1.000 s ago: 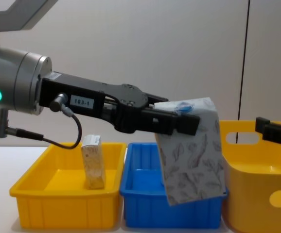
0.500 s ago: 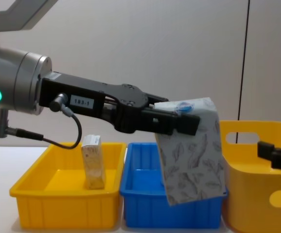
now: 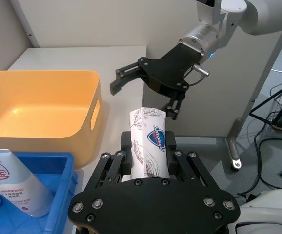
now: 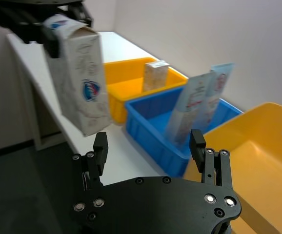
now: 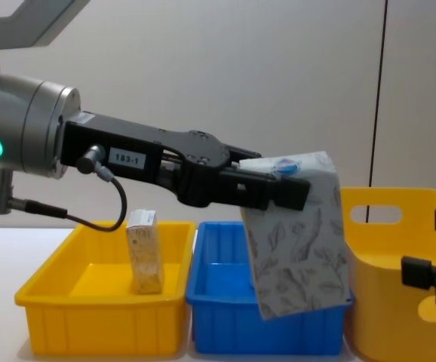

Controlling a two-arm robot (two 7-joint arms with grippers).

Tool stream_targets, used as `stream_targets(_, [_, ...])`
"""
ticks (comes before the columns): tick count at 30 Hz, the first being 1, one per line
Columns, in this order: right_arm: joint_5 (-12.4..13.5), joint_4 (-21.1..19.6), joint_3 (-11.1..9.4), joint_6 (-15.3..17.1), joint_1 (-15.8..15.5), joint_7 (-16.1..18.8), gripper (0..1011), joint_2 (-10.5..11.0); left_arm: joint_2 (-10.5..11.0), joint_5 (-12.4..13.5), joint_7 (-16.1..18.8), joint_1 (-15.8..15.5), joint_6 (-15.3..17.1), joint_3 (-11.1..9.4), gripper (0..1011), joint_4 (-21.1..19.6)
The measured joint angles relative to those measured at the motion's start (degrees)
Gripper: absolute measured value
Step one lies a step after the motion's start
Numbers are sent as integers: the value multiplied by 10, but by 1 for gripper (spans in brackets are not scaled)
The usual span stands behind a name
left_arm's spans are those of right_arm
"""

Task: Bimanual collaborative sorting of washing and personal care products

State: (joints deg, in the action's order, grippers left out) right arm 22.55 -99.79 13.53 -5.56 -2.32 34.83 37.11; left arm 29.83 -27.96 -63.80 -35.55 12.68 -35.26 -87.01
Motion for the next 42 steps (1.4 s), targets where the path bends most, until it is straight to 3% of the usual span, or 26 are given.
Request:
stream_targets(10, [13, 13, 27, -10, 37, 78, 1003, 26, 0, 0, 0, 0, 0, 0, 343, 0])
stream_targets(18, [16, 23, 54, -4, 73, 127, 1003, 34, 0, 0, 0, 0, 0, 0, 343, 0])
stream_targets(29, [15, 41, 81, 1, 115, 161, 1003, 29, 0, 0, 0, 0, 0, 0, 343, 0])
stream_targets(42, [11, 66, 103, -2, 154, 171, 1003, 10, 0, 0, 0, 0, 0, 0, 343, 0])
